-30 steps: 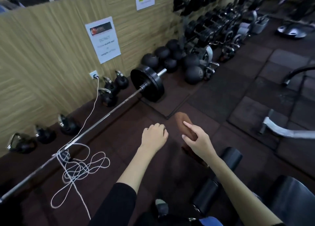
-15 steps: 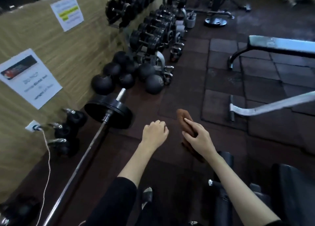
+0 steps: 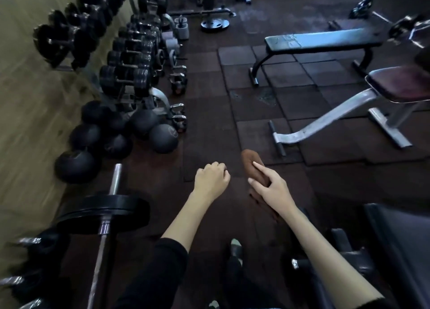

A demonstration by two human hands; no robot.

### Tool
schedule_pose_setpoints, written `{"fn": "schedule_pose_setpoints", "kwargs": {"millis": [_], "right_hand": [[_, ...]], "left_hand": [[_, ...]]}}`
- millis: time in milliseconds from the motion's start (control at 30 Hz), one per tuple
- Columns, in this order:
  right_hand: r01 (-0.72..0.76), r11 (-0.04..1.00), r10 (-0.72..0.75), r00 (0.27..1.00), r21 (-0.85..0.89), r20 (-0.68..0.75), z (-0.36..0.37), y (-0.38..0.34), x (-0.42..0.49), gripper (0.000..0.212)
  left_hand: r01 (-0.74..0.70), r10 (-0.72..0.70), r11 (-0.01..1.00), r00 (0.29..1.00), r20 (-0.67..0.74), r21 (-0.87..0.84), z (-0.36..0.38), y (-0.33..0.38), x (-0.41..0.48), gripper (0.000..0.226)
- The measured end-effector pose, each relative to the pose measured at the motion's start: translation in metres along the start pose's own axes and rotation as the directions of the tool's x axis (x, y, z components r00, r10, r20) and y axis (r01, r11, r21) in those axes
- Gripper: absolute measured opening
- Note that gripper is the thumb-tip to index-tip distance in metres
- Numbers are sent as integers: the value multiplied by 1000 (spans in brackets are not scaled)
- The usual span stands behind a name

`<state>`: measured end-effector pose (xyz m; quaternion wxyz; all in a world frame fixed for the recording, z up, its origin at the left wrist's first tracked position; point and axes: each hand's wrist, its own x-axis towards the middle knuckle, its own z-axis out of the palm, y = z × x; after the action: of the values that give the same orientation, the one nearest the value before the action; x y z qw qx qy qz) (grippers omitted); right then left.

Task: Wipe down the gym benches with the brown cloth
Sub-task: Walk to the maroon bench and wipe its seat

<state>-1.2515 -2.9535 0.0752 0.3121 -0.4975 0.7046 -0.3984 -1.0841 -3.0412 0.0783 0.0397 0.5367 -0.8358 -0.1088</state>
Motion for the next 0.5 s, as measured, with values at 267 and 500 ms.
{"fn": "schedule_pose_setpoints", "kwargs": {"millis": [267, 500], "right_hand": [[-77, 997, 76, 991, -4, -107, -41, 21, 130, 49], [-173, 985, 170, 964, 6, -204, -98, 44, 235, 49]], "left_hand": [[-134, 133, 991, 991, 33, 11, 5, 33, 162, 33], [-281, 279, 959, 957, 79, 23, 7, 96, 297, 33]]}}
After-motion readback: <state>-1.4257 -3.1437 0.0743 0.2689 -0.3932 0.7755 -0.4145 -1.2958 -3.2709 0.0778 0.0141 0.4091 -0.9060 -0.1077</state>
